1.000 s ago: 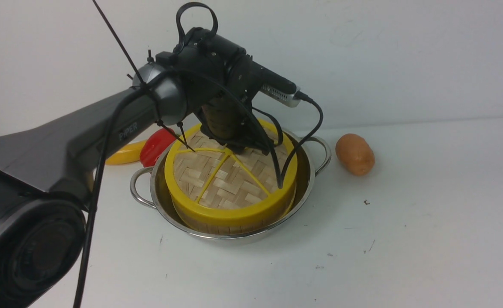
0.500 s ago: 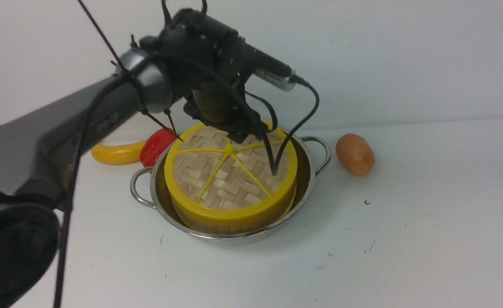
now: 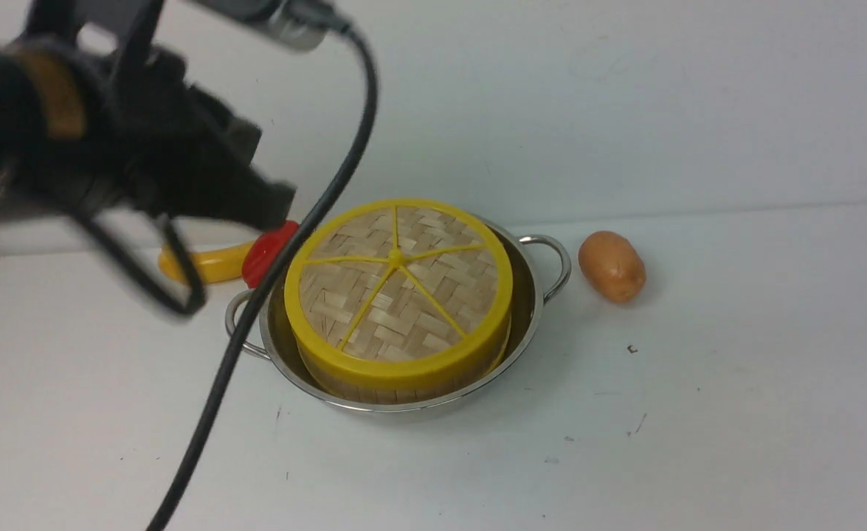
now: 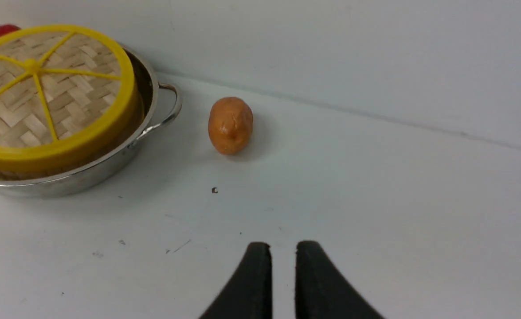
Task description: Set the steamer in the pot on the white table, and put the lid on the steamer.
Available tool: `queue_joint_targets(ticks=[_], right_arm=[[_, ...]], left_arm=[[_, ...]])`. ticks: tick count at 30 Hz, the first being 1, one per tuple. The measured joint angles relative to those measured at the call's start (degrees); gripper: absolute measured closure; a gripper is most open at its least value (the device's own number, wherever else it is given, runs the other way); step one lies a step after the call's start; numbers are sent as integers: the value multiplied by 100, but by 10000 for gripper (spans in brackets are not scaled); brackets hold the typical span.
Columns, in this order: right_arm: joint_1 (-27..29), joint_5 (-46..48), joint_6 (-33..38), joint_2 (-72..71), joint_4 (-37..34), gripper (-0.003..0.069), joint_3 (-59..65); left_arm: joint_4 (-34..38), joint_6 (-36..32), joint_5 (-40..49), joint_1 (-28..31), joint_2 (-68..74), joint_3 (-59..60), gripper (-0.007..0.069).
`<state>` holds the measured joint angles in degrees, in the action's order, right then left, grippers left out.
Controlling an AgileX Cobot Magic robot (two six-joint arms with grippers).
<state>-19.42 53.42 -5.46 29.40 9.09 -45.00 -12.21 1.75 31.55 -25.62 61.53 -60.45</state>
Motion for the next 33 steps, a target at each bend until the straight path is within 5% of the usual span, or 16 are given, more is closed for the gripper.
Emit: queue_joint_targets(ticks=[8,27,33], right_arm=[[0,-1528,4,-954,-413,666,1808],[0,-1821,-69,-978,-473,631,1876],[0,-1821,-85,-978,-473,613,1876]], left_arm=[[0,285,-947,617,-2494,2777,645],[-136,238,-1012,727,-3770,3116,614],[-606,267,-991,1544,-4725,4208,598]])
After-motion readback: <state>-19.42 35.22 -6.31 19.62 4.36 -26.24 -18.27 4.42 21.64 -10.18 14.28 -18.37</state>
